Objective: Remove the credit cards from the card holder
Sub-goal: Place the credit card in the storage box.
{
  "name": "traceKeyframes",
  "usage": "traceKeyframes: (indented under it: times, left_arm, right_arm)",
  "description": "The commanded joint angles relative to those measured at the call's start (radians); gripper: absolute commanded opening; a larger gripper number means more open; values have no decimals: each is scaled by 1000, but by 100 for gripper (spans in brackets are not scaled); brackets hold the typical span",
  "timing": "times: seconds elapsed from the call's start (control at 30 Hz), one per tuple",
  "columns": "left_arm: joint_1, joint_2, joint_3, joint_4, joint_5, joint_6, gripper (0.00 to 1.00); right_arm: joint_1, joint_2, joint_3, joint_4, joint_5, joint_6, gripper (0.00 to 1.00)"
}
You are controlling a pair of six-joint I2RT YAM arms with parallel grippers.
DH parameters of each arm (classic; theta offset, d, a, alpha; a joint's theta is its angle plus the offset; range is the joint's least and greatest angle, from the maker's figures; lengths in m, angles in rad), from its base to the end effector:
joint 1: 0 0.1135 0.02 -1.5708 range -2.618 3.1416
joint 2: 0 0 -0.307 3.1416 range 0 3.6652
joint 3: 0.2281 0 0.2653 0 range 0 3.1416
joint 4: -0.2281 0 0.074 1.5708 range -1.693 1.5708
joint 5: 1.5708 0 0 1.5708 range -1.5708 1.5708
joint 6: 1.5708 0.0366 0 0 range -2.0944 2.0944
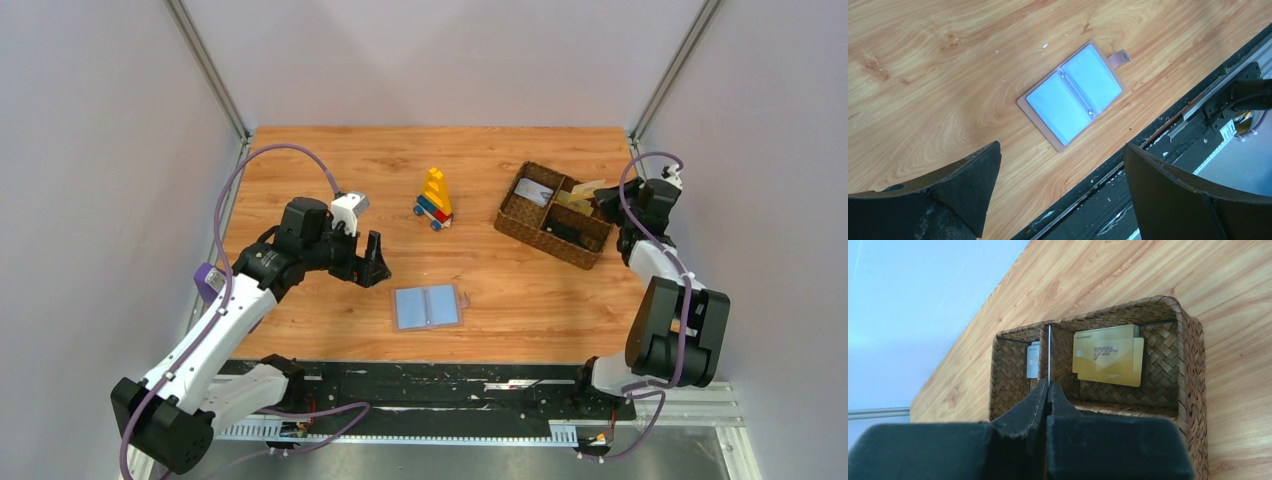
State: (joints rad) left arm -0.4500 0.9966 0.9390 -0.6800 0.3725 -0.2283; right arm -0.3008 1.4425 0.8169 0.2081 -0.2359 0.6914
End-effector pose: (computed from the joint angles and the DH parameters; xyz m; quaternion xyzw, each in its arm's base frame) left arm 0.1695 -0.0967 0.3436 0.1739 0.8848 -0.2920 0.3187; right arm 0.3134 -0.0883 0.2708 0.3398 0.7626 0.2018 0.5120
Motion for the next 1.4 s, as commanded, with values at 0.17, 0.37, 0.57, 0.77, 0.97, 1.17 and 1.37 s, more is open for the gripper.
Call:
traceKeyframes:
  times: [0.17,0.37,0.57,0.77,0.97,1.17,1.37]
  left_arm:
    - [0,-17,20,-6,-27,19,100]
    - [1,-15,22,-6,-30,18,100]
    - [0,-10,24,-6,-27,19,100]
    - [0,-11,23,-6,-26,20,100]
    - [0,-10,23,-6,-25,21,100]
    - [0,-11,23,-6,-27,21,100]
    - [0,-12,23,-8,-28,23,100]
  right_arm:
    - [-4,117,-11,184,-19,73,0]
    - [-4,154,-38,263,-24,99,0]
    - [-4,191,-45,304,-31,149,0]
    - [-4,218,-51,336,-37,168,0]
    - [-4,255,-48,367,-47,181,0]
    - [-4,286,-47,393,-52,194,2]
    - [-4,309,-46,407,-62,202,6]
